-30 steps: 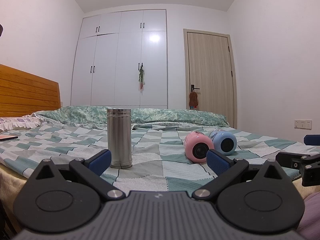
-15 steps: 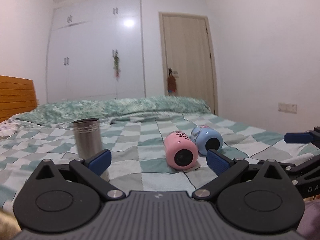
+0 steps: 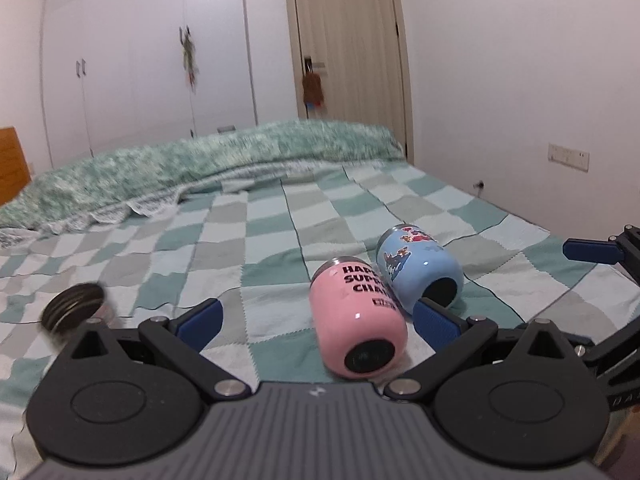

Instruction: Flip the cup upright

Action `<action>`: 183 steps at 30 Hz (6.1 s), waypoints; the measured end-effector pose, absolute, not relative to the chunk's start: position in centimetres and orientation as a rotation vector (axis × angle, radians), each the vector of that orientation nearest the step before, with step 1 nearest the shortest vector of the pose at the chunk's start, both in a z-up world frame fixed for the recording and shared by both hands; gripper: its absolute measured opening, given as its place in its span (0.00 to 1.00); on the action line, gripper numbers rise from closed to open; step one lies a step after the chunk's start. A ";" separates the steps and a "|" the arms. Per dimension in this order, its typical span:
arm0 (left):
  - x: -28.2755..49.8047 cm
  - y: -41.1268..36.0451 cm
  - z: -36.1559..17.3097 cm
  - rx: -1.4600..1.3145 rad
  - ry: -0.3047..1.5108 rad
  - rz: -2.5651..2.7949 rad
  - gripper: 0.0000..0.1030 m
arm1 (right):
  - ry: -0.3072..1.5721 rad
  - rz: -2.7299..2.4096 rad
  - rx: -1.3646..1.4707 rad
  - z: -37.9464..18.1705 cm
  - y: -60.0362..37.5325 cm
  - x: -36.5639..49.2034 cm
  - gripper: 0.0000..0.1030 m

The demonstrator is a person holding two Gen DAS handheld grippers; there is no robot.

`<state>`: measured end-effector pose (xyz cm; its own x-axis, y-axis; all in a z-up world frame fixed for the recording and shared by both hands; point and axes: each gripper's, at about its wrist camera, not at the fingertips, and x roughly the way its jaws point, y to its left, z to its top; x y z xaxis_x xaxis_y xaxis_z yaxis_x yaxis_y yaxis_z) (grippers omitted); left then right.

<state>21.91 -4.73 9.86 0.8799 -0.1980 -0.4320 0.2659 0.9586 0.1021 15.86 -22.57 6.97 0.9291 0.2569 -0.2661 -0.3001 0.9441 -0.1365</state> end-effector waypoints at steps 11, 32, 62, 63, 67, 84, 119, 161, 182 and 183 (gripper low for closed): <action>33.1 -7.5 9.5 0.170 0.690 -0.260 1.00 | 0.346 0.324 -0.206 6.8 -24.6 24.4 1.00; 39.2 -9.3 6.1 0.101 1.062 -0.280 1.00 | 0.444 0.392 -0.212 4.7 -25.5 29.0 1.00; 27.4 -7.9 9.5 0.013 0.970 -0.309 0.83 | 0.401 0.353 -0.221 9.2 -25.9 18.9 1.00; 26.6 -7.7 9.6 0.008 0.967 -0.307 0.83 | 0.399 0.354 -0.221 9.4 -25.9 18.1 1.00; 23.4 -7.1 9.9 -0.031 0.955 -0.288 0.83 | 0.396 0.364 -0.227 9.8 -25.5 15.1 1.00; 16.2 -7.0 6.0 -0.108 0.894 -0.173 0.83 | 0.437 0.380 -0.236 8.4 -25.4 7.6 1.00; 15.1 5.7 9.5 0.087 0.712 -0.238 1.00 | 0.642 0.405 -0.099 10.2 -14.9 13.4 1.00; 19.1 10.8 5.4 0.096 0.736 -0.382 1.00 | 1.175 0.280 0.219 5.7 -11.8 22.8 0.82; 19.8 11.8 7.6 0.056 0.671 -0.315 1.00 | 0.464 0.382 -0.081 10.4 -6.9 20.2 0.81; 19.8 11.8 7.6 0.056 0.671 -0.311 1.00 | 0.448 0.381 -0.082 10.3 -6.8 20.4 0.81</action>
